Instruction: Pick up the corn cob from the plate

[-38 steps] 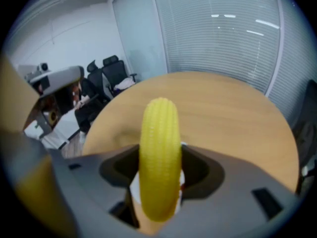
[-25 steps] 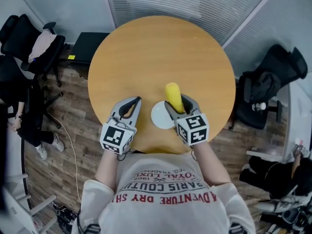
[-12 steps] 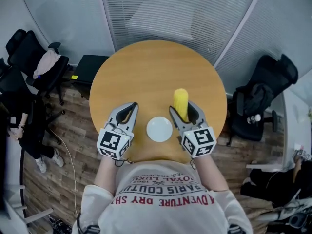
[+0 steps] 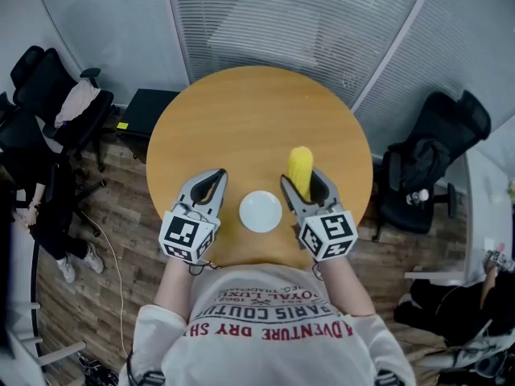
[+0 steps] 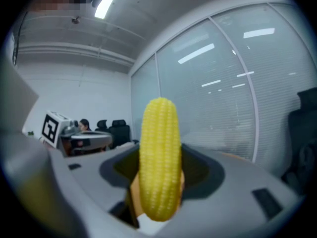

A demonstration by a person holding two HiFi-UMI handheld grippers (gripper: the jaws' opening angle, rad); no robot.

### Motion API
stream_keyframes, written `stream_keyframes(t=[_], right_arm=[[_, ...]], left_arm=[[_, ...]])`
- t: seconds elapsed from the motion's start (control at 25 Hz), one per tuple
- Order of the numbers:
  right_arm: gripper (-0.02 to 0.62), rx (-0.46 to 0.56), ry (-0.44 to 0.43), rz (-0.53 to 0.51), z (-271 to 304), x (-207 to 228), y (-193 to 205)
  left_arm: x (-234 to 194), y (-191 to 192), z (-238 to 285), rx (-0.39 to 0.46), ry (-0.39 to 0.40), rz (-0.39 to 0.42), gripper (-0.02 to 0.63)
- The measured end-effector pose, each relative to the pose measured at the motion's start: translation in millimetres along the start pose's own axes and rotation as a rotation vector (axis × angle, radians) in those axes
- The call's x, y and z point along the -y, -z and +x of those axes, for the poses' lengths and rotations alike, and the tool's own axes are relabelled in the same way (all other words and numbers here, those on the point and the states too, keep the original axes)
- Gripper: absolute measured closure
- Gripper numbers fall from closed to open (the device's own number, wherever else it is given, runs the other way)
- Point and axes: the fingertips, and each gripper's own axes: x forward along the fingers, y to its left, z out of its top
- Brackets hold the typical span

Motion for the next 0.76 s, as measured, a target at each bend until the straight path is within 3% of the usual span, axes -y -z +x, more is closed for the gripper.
stream_keyframes(t=[0.76], right_arm=[[0.33, -0.001, 0.006, 0.009, -6.2, 6.9, 2.0]], left_arm=[[7.5, -1.4, 3.3, -0.005, -0.006, -0.002, 0.571]])
